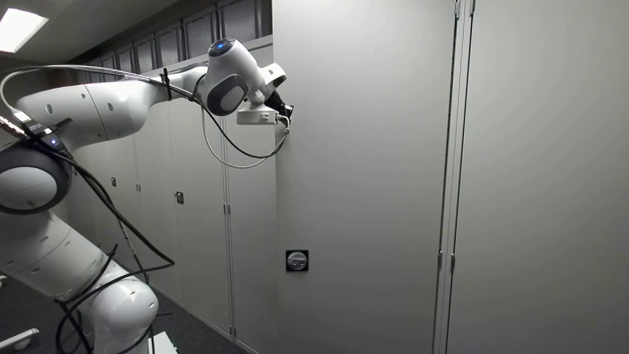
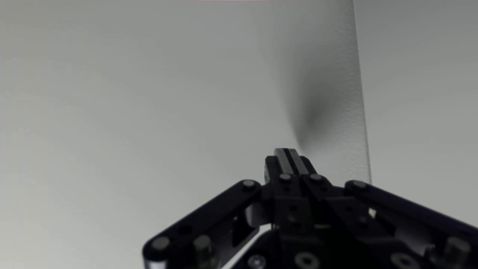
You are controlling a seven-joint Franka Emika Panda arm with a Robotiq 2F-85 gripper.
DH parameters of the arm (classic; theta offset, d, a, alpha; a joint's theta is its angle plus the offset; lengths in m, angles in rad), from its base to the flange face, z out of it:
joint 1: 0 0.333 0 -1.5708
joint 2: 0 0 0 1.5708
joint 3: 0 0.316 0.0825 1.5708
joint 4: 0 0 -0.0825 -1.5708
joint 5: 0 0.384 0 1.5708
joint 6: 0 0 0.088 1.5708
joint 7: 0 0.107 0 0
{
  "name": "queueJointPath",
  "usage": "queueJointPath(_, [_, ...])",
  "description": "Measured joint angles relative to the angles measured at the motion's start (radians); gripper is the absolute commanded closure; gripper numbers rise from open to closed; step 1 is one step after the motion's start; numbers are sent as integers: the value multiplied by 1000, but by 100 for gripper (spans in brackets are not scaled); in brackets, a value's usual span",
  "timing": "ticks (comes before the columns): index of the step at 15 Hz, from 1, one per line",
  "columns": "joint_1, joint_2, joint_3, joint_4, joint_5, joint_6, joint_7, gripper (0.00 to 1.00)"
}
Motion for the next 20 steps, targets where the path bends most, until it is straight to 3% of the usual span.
queueJointPath(20, [44,152,-6,110,111,11,-110,100])
